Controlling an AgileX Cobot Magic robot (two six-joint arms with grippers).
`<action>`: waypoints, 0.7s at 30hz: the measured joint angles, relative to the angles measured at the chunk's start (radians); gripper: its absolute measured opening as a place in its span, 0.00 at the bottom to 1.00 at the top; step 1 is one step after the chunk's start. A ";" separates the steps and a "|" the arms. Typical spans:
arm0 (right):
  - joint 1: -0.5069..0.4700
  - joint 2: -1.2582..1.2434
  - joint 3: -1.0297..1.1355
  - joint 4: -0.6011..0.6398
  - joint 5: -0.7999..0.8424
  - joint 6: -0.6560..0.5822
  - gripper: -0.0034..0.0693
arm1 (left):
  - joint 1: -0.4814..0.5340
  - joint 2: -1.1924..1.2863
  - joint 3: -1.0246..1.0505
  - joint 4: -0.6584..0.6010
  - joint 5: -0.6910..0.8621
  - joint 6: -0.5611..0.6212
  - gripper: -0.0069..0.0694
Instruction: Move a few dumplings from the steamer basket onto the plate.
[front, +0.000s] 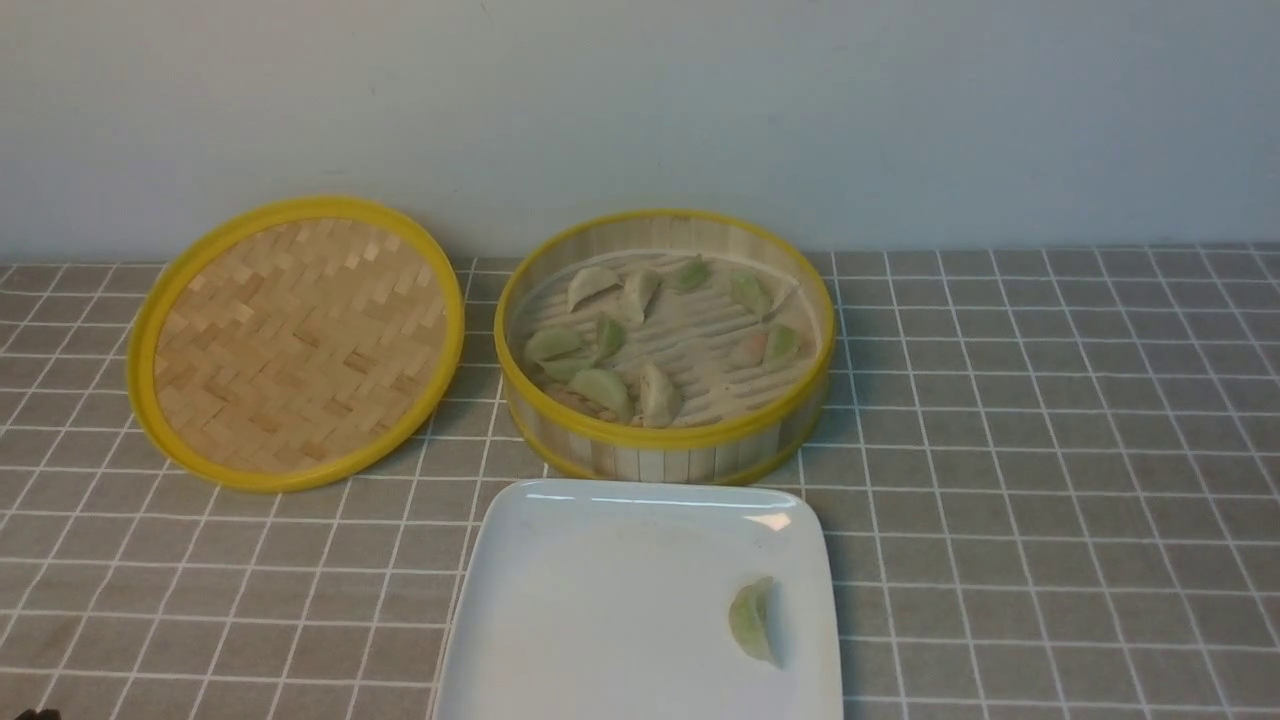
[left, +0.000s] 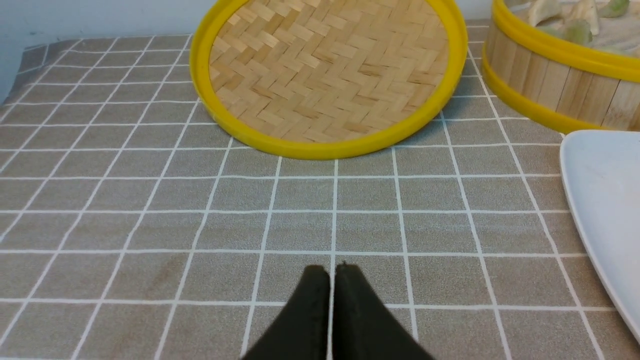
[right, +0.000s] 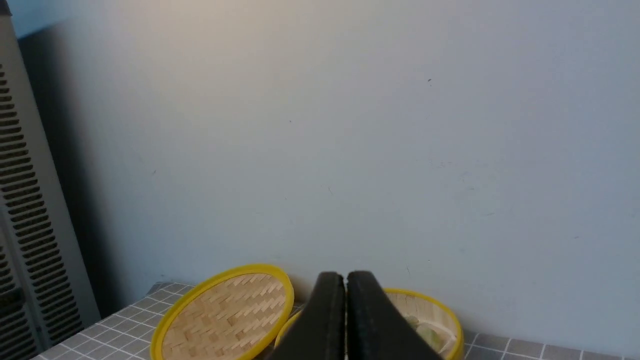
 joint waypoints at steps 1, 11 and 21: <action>0.001 0.000 0.000 0.000 0.000 0.000 0.04 | 0.000 0.000 0.000 0.000 0.000 0.000 0.08; 0.002 0.000 0.001 0.062 0.032 0.000 0.04 | 0.002 0.000 -0.001 0.000 0.000 0.000 0.08; -0.092 -0.001 0.187 0.144 0.034 -0.008 0.04 | 0.003 0.000 -0.001 0.000 0.001 0.000 0.08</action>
